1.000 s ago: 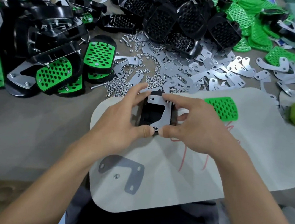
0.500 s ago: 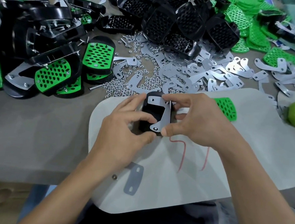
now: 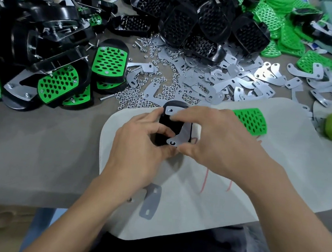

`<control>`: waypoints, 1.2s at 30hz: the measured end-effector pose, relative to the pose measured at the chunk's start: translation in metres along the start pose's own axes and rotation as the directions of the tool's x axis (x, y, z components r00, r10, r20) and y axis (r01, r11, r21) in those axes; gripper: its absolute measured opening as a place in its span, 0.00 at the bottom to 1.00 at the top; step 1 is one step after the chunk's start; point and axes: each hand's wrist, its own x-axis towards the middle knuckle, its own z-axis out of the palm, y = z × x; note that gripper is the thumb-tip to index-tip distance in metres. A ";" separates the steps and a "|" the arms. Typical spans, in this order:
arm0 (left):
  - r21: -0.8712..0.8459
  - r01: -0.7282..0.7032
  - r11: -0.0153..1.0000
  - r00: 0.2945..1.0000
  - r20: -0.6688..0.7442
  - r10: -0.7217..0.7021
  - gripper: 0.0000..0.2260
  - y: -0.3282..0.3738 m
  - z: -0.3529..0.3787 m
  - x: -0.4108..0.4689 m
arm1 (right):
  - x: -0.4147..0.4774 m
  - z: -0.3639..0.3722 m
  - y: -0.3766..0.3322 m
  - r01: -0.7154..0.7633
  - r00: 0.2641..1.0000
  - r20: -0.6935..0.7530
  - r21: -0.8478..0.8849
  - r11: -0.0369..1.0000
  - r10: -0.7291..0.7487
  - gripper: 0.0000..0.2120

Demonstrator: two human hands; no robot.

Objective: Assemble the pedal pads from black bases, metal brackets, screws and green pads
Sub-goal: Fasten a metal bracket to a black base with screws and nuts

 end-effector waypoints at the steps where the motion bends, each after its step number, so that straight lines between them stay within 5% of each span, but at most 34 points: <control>1: 0.001 0.001 1.000 1.000 0.007 -0.001 0.13 0.000 -0.001 0.001 | -0.001 0.001 0.001 -0.001 1.000 0.017 0.008 1.000 0.000 0.23; 6: -0.200 0.076 0.977 0.997 0.031 -0.071 0.18 -0.006 -0.004 -0.003 | 0.000 0.008 0.022 -0.006 1.000 0.028 0.172 0.985 0.001 0.15; 11: -0.220 0.058 0.974 0.995 -0.061 -0.073 0.18 -0.009 -0.002 -0.012 | -0.006 0.017 0.025 0.127 0.989 -0.101 0.186 0.974 -0.110 0.17; 16: -0.231 0.089 0.969 0.992 -0.062 -0.106 0.19 -0.005 0.000 -0.013 | -0.002 0.019 0.031 0.116 0.992 -0.083 0.226 0.967 -0.099 0.17; 29: -0.029 0.206 0.978 0.969 -0.136 -0.208 0.16 0.010 0.002 -0.017 | -0.002 0.016 0.024 -0.059 0.998 0.021 0.358 0.932 0.055 0.14; 36: 0.107 0.217 0.970 0.956 -0.223 -0.189 0.10 0.023 0.012 -0.029 | 0.007 0.006 0.015 -0.099 0.993 0.075 0.191 0.977 0.086 0.17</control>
